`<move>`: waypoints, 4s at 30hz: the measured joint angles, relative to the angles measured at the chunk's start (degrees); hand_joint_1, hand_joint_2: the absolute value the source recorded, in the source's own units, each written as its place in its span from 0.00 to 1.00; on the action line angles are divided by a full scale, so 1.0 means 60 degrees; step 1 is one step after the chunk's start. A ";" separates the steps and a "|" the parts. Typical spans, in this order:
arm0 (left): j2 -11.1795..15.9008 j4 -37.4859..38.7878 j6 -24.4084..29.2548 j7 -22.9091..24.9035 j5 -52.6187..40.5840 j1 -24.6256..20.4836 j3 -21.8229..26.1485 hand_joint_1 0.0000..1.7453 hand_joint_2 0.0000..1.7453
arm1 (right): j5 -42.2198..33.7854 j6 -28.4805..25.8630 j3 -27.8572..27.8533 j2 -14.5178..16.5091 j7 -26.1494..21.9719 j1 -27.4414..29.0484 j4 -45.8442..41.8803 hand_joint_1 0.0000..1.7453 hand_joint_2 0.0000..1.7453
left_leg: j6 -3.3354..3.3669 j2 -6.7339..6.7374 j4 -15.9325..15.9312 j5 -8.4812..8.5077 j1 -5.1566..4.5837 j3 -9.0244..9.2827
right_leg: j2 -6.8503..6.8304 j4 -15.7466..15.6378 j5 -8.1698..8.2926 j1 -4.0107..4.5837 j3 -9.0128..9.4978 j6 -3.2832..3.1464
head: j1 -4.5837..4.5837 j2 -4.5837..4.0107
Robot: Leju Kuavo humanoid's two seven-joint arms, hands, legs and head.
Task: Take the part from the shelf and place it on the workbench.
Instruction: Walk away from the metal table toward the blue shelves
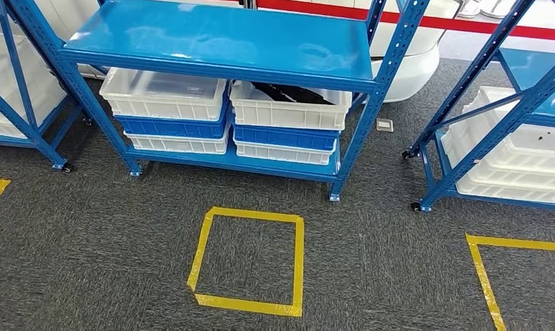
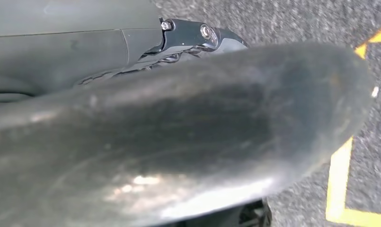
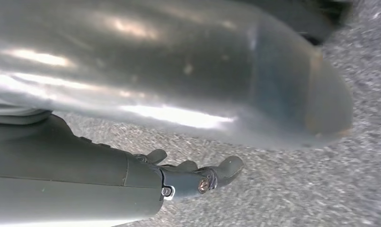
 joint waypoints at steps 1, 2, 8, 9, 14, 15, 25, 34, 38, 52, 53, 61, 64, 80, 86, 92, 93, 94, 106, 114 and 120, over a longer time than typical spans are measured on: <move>0.0000 0.0000 0.0000 0.0001 0.0000 0.0000 0.0005 0.00 0.00 | 0.0000 0.0000 0.0000 0.0001 0.0001 0.0013 0.0000 0.00 0.00 | 0.0018 -0.0011 0.0000 -0.0065 -0.0020 0.0072 | 0.0000 0.0257 -0.0027 0.0004 -0.0305 0.0006 | 0.0003 0.0000; 0.0000 0.0000 0.0000 0.0002 0.0000 0.0003 0.0010 0.00 0.00 | 0.0000 0.0000 -0.0001 0.0002 0.0004 0.0031 0.0000 0.00 0.00 | 0.0024 -0.0028 -0.0002 -0.0133 -0.0039 0.0167 | -0.0001 0.0126 0.0148 0.0012 -0.0420 0.0056 | 0.0006 0.0000; -0.0052 0.0002 -0.0002 0.0010 0.0004 -0.0017 0.0028 0.00 0.00 | 0.0006 0.0000 -0.0007 -0.0026 0.0011 0.0036 -0.0001 0.00 0.00 | -0.0148 -0.0064 -0.0053 -0.0411 -0.0133 0.0633 | -0.0086 -0.2388 0.1367 0.0248 0.0178 -0.0293 | 0.0002 0.0000; -0.0050 0.0000 0.0000 0.0013 0.0007 -0.0021 0.0031 0.00 0.00 | 0.0008 0.0000 -0.0007 -0.0009 0.0011 0.0034 -0.0001 0.00 0.00 | -0.0209 -0.0060 -0.0049 -0.0391 -0.0144 0.0666 | -0.0079 -0.2461 0.1408 0.0221 0.0279 -0.0375 | 0.0008 0.0000; -0.0035 0.0000 0.0000 0.0016 0.0011 -0.0026 0.0037 0.00 0.00 | 0.0016 0.0000 -0.0008 0.0022 0.0011 0.0071 0.0000 0.00 0.00 | -0.0411 0.0013 0.1540 -0.1241 -0.0101 -0.0031 | -0.0092 -0.2622 0.1601 0.0022 0.0773 -0.0572 | -0.0104 0.0000; -0.0032 0.0000 0.0000 0.0017 0.0011 -0.0023 0.0038 0.00 0.00 | 0.0019 0.0000 -0.0007 0.0031 0.0011 0.0064 0.0000 0.00 0.00 | -0.0462 0.0017 0.2060 -0.1425 -0.0063 -0.0397 | -0.0086 -0.2620 0.1560 0.0017 0.0809 -0.0580 | -0.0108 0.0000; -0.0042 0.0032 0.0027 0.0058 0.0000 0.0011 0.0043 0.00 0.00 | 0.0044 0.0004 -0.0015 0.0039 0.0010 0.0068 0.0000 0.00 0.00 | -0.0379 0.0079 0.0147 0.0054 0.0096 -0.0127 | -0.0004 -0.2547 0.1007 -0.0014 0.1184 -0.0084 | -0.0131 0.0000; -0.0046 0.0029 0.0062 0.0068 -0.0019 -0.0001 0.0045 0.00 0.00 | 0.0066 0.0004 -0.0020 0.0036 0.0011 0.0104 0.0000 0.00 0.00 | -0.0099 0.0002 0.0107 -0.0205 0.0048 0.0151 | -0.0032 -0.0445 0.0841 -0.0018 -0.0557 0.0105 | -0.0084 0.0000; -0.0058 0.0029 0.0062 0.0071 -0.0025 -0.0013 0.0045 0.00 0.00 | 0.0066 0.0005 -0.0025 0.0025 0.0011 0.0073 0.0000 0.00 0.00 | -0.0269 -0.0022 0.0080 -0.0393 -0.0010 0.0303 | -0.0080 -0.2275 0.1657 0.0107 0.0101 -0.0035 | -0.0084 0.0000; -0.0026 0.0026 0.0077 0.0139 -0.0069 -0.0001 0.0044 0.00 0.00 | 0.0114 0.0050 -0.0031 0.0059 0.0011 0.0101 0.0000 0.00 0.00 | -0.0498 0.0045 0.0308 0.0068 0.0035 -0.0181 | 0.0016 -0.2449 0.1241 0.0077 0.0867 -0.0332 | -0.0098 0.0000; -0.0024 0.0025 0.0077 0.0146 -0.0079 -0.0007 0.0043 0.00 0.00 | 0.0123 0.0051 -0.0032 0.0062 0.0011 0.0088 0.0000 0.00 0.00 | -0.0443 0.0038 0.0147 0.0069 0.0011 -0.0103 | 0.0019 -0.2456 0.1199 0.0100 0.0868 -0.0281 | -0.0098 0.0000; -0.0017 0.0011 0.0085 0.0151 -0.0103 -0.0015 0.0045 0.00 0.00 | 0.0151 0.0051 -0.0033 0.0062 0.0011 0.0063 0.0000 0.00 0.00 | -0.0047 0.0044 -0.0020 -0.0028 0.0048 0.0028 | -0.0005 0.0051 0.0199 0.0014 -0.0536 -0.0102 | -0.0038 0.0000; -0.0020 0.0014 0.0079 0.0149 -0.0117 -0.0007 0.0045 0.00 0.00 | 0.0157 0.0051 -0.0034 0.0061 0.0011 0.0092 0.0000 0.00 0.00 | -0.0074 0.0010 -0.0020 -0.0137 0.0055 0.0157 | -0.0016 -0.0234 0.0677 -0.0007 -0.0697 0.0144 | -0.0034 0.0000; -0.0021 0.0005 0.0107 0.0236 -0.0160 0.0012 0.0045 0.00 0.00 | 0.0179 0.0057 -0.0040 0.0078 -0.0015 0.0088 0.0000 0.00 0.00 | -0.0522 0.0056 0.1818 -0.0638 0.0014 -0.0859 | -0.0020 -0.2496 0.1479 0.0053 0.0722 -0.0493 | -0.0053 0.0000; -0.0031 0.0004 0.0392 0.0316 -0.0222 -0.0018 0.0048 0.00 0.00 | 0.0181 0.0058 -0.0046 0.0077 -0.0009 0.0071 0.0000 0.00 0.00 | -0.0399 0.0038 -0.0019 0.0023 -0.0044 -0.0032 | 0.0006 -0.2473 0.1275 0.0155 0.0762 -0.0429 | -0.0034 0.0000; -0.0040 0.0004 0.0539 0.0365 -0.0262 -0.0008 0.0048 0.00 0.00 | 0.0189 0.0055 -0.0047 0.0076 0.0000 0.0076 0.0000 0.00 0.00 | -0.0336 0.0026 -0.0023 -0.0009 -0.0085 -0.0031 | 0.0005 -0.2587 0.1299 0.0140 0.0829 -0.0447 | -0.0031 0.0000; -0.0044 0.0004 0.0545 0.0366 -0.0262 -0.0008 0.0048 0.00 0.00 | 0.0193 0.0055 -0.0047 0.0077 0.0000 0.0077 0.0000 0.00 0.00 | -0.0326 0.0026 -0.0022 -0.0015 -0.0087 -0.0030 | 0.0005 -0.2601 0.1301 0.0139 0.0834 -0.0420 | -0.0031 0.0000; -0.0047 0.0004 0.0548 0.0366 -0.0262 -0.0009 0.0048 0.00 0.00 | 0.0197 0.0055 -0.0047 0.0077 0.0000 0.0077 0.0000 0.00 0.00 | -0.0315 0.0026 -0.0021 -0.0021 -0.0090 -0.0030 | 0.0005 -0.2612 0.1302 0.0135 0.0837 -0.0377 | -0.0031 0.0000; -0.0056 0.0004 0.0739 0.0498 -0.0340 -0.0009 0.0048 0.00 0.00 | 0.0199 0.0036 -0.0051 0.0075 0.0031 0.0077 0.0000 0.00 0.00 | -0.0292 0.0029 -0.0042 -0.0036 -0.0075 0.0008 | 0.0006 -0.2628 0.1294 0.0149 0.0855 -0.0253 | -0.0036 0.0000; -0.0097 0.0004 0.0971 0.0617 -0.0419 -0.0010 0.0048 0.00 0.00 | 0.0196 -0.0010 -0.0058 0.0075 0.0079 0.0076 0.0000 0.00 0.00 | -0.0294 0.0031 -0.0064 -0.0034 -0.0066 0.0019 | 0.0006 -0.2627 0.1292 0.0154 0.0878 -0.0257 | -0.0036 0.0000; -0.0133 0.0004 0.1113 0.0804 -0.0417 -0.0014 0.0048 0.00 0.00 | 0.0102 -0.0508 -0.0142 0.0081 -0.0053 0.0075 0.0000 0.00 0.00 | -0.0295 0.0030 -0.0066 -0.0034 -0.0067 0.0020 | 0.0006 -0.2627 0.1290 0.0153 0.0870 -0.0257 | -0.0036 0.0000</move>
